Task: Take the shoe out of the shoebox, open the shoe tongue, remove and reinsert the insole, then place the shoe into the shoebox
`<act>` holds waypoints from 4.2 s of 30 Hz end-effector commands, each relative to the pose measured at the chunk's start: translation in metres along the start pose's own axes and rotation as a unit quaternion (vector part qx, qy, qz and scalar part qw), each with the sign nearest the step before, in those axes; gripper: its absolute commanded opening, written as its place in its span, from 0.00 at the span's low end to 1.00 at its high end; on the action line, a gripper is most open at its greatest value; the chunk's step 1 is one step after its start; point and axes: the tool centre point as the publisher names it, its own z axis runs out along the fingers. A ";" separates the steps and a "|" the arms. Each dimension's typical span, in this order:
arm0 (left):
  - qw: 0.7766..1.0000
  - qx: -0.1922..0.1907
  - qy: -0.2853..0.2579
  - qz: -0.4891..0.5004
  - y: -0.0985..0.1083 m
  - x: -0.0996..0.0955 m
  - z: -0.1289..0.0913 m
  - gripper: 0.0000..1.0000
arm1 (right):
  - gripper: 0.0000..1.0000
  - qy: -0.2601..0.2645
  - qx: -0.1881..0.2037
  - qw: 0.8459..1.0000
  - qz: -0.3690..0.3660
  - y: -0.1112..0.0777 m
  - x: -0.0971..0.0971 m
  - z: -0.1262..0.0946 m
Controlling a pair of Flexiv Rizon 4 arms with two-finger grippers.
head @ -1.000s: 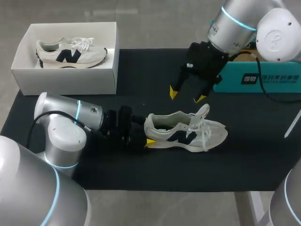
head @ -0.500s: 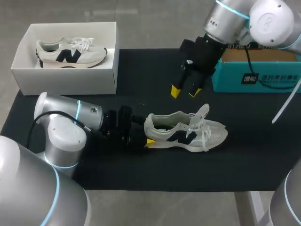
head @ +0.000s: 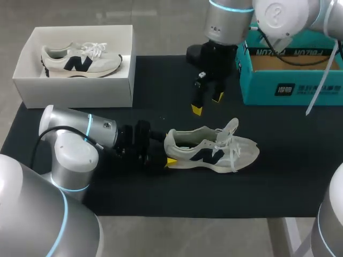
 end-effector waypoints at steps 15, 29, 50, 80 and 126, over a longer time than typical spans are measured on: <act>1.000 -0.001 0.000 0.000 0.001 0.000 0.002 0.00 | 0.00 -0.024 -0.044 0.997 -0.057 0.001 -0.007 0.034; 1.000 -0.001 0.000 0.000 0.001 0.000 0.002 0.00 | 0.00 -0.056 0.011 0.997 -0.049 0.001 -0.008 0.037; 1.000 -0.001 0.000 0.000 0.001 0.000 0.002 0.00 | 0.00 -0.091 -0.008 0.993 -0.081 0.000 -0.014 0.070; 1.000 -0.001 0.000 0.000 0.001 0.000 0.002 0.00 | 0.00 -0.108 -0.021 0.987 -0.117 0.007 -0.007 0.107; 1.000 -0.001 0.000 0.000 0.001 0.000 0.002 0.00 | 0.00 -0.086 0.002 0.991 -0.106 -0.002 -0.043 0.155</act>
